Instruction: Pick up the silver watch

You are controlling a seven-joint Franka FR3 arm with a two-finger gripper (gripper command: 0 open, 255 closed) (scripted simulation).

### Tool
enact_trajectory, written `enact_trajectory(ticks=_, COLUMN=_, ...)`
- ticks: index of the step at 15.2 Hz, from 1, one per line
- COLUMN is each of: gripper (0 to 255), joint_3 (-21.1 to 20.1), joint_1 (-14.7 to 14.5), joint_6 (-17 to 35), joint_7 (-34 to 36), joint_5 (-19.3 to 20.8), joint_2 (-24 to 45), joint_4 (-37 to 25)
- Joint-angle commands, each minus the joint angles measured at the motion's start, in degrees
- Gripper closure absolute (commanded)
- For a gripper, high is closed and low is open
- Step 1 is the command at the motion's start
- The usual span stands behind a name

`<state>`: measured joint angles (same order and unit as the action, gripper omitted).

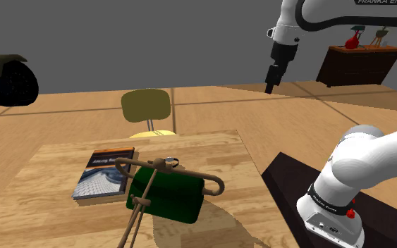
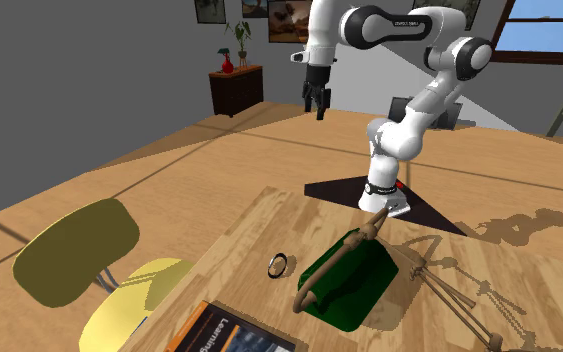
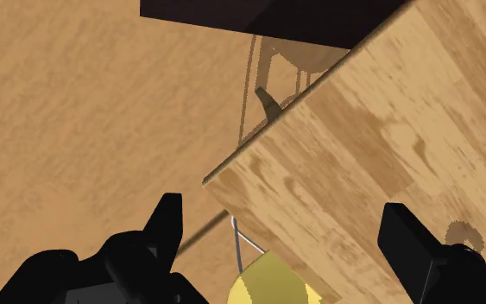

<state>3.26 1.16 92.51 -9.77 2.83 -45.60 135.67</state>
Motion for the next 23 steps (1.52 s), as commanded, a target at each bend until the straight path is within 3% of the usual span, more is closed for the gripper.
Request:
enact_trajectory(ticks=1, gripper=0, joint_3=0.0, joint_1=0.0, joint_6=0.0, joint_7=0.0, joint_5=0.0, joint_2=0.0, joint_4=0.0)
enact_trajectory(ticks=7, gripper=0, joint_3=-9.3, joint_1=-0.9, joint_6=6.3, joint_7=12.8, joint_5=-3.5, joint_2=2.6, joint_4=3.6)
enact_trajectory(ticks=14, gripper=0, joint_3=-20.3, joint_1=-1.0, joint_6=14.0, joint_7=28.0, joint_5=-5.6, joint_2=11.1, joint_4=3.2)
enact_trajectory(ticks=19, gripper=0, joint_3=-28.1, joint_1=0.3, joint_6=18.9, joint_7=39.7, joint_5=-4.3, joint_2=20.4, joint_4=-0.3)
enact_trajectory(ticks=23, gripper=0, joint_3=-34.0, joint_1=2.0, joint_6=21.7, joint_7=50.0, joint_5=-0.4, joint_2=29.6, joint_4=-4.9)
